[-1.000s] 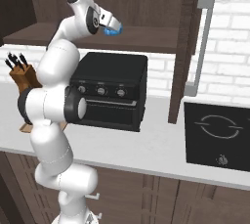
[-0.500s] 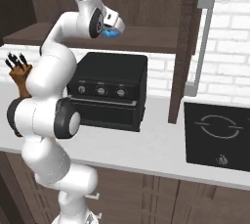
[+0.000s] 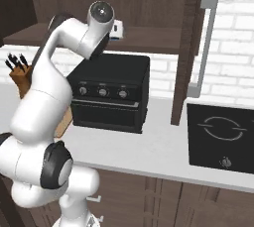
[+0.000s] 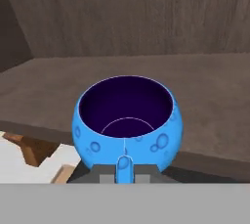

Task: Pick the kettle from the counter and place it on the tray. Then pick the mug from the cabinet and place it on the tray. Then close the cabinet doors.

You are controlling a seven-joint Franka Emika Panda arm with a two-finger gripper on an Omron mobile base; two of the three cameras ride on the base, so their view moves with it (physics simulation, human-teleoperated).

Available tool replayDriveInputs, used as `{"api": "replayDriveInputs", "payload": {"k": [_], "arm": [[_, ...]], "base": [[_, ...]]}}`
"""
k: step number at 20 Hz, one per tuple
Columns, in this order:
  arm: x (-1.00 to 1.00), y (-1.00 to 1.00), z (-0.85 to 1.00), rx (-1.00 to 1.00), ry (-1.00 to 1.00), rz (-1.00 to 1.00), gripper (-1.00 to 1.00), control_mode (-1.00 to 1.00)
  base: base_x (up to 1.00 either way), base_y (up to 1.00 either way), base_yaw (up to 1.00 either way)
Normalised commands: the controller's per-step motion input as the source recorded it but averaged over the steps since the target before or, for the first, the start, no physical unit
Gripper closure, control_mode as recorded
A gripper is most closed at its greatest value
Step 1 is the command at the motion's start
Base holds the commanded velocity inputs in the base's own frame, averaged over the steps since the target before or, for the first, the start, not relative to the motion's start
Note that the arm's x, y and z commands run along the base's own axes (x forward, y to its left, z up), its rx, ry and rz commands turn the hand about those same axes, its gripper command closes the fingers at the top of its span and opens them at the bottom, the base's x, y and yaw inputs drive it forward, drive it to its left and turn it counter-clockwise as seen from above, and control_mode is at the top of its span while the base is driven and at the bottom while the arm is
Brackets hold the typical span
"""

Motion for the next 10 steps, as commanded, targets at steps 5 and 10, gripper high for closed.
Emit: {"api": "replayDriveInputs", "payload": {"k": [5, 10], "arm": [[-1.00, 0.05, 0.22, -0.07, -0.09, 0.55, 1.00, -1.00], [-1.00, 0.42, 0.02, -0.18, -0.01, 0.50, 1.00, -1.00]], "base": [[0.00, 0.00, 0.00], [0.00, 0.00, 0.00]]}}
